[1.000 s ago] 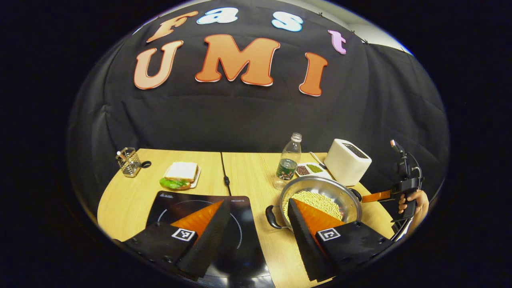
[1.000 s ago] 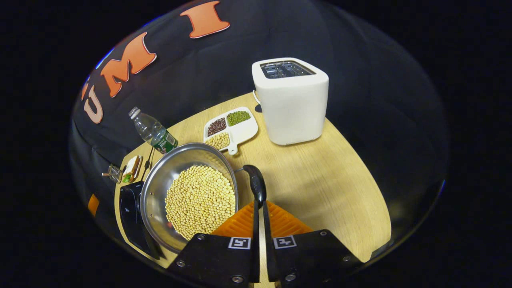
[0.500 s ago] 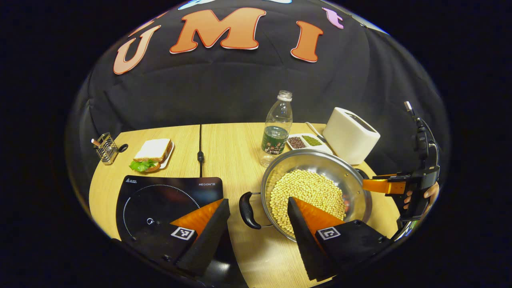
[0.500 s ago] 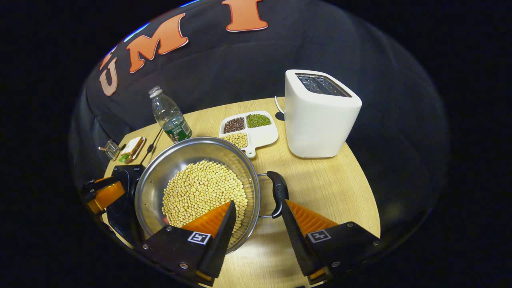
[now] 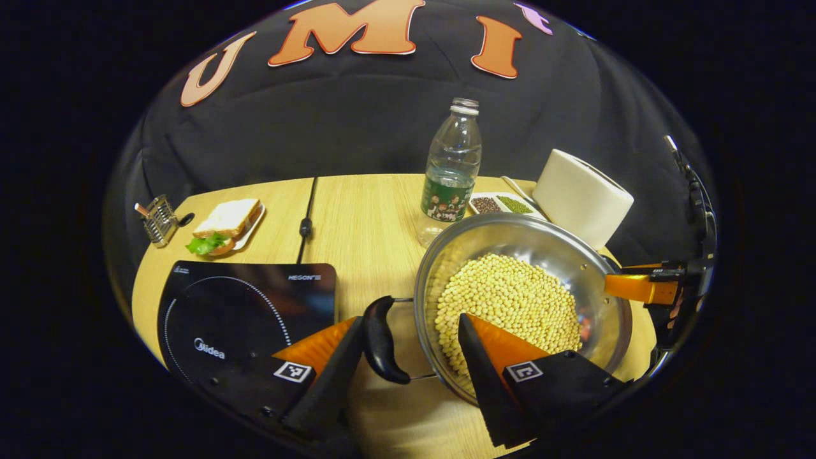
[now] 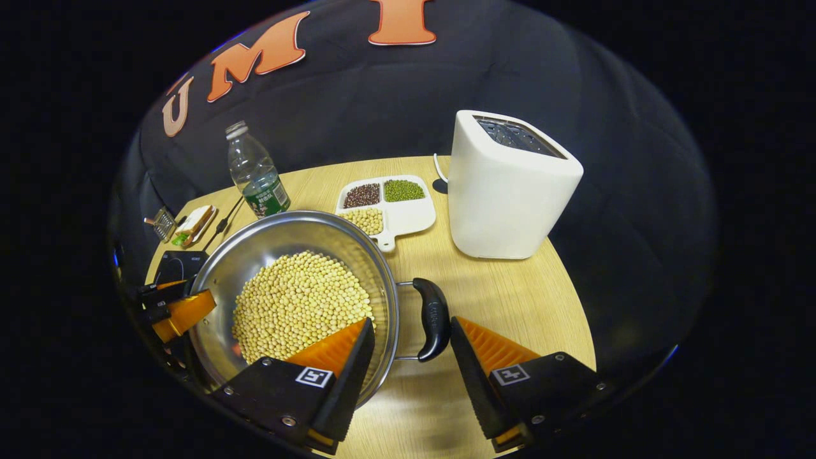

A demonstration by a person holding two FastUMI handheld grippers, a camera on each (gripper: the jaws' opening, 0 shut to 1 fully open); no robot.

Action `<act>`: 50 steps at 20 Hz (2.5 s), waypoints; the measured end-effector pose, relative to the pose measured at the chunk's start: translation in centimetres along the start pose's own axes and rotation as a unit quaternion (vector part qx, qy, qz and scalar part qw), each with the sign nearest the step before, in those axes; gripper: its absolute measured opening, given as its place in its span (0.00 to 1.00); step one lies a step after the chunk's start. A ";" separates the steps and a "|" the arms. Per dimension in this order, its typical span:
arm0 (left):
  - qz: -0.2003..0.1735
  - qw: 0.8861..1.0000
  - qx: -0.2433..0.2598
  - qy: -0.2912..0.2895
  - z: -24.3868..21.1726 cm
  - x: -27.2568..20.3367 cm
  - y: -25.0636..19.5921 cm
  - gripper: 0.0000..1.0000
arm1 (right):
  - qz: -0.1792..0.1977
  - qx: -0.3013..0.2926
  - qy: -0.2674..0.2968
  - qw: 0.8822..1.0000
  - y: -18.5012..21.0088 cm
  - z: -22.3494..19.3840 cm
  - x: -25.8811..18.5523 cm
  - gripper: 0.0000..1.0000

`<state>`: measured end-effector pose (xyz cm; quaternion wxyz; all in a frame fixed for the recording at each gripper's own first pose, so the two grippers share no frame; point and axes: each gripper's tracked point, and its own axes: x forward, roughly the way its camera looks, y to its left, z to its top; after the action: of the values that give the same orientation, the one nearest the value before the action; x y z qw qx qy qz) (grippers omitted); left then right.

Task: First push the handle of the pot to place it horizontally, then grasp the pot with both hands and set it on the induction cooktop.

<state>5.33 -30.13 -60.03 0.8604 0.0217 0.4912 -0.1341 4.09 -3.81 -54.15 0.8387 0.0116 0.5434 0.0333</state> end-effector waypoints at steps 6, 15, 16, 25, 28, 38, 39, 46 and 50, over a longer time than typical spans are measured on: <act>-0.006 1.000 -0.011 -0.002 0.0 0.9 -0.6 0.95 | -0.014 -0.013 0.004 1.000 0.0 -0.6 1.3 0.78; 0.033 0.999 0.019 -0.007 -0.5 3.5 -0.1 0.91 | -0.033 -0.011 -0.006 0.999 -0.1 -0.6 2.3 0.75; 0.036 0.999 0.022 -0.007 -0.5 3.8 0.2 0.88 | -0.033 -0.016 -0.011 0.999 -0.1 -0.6 2.4 0.73; 0.056 0.998 0.022 -0.030 0.6 5.3 0.6 0.82 | -0.045 -0.015 -0.026 0.999 -0.3 -0.6 1.6 0.70; 0.063 0.997 0.023 -0.038 1.1 5.6 0.8 0.82 | -0.050 -0.007 -0.033 0.998 -0.2 -0.6 1.5 0.67; 0.071 0.996 0.006 -0.053 1.7 4.1 0.8 0.79 | -0.054 0.050 -0.050 0.996 -0.9 -0.9 0.0 0.53; 0.072 0.996 0.006 -0.056 1.9 3.6 1.0 0.79 | -0.054 0.051 -0.055 0.996 -1.0 -0.7 -0.3 0.53; 0.073 0.993 0.010 -0.097 4.9 -1.5 2.6 0.78 | -0.047 0.052 -0.095 0.993 1.0 1.0 -4.8 0.57; 0.076 0.990 0.006 -0.119 6.1 -5.1 4.8 0.78 | -0.043 0.059 -0.115 0.991 3.5 2.3 -7.3 0.57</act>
<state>9.26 -25.43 -52.96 0.9202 0.0481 0.3816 -0.0727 3.04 -0.81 -46.37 0.8941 0.0417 0.4444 -0.0367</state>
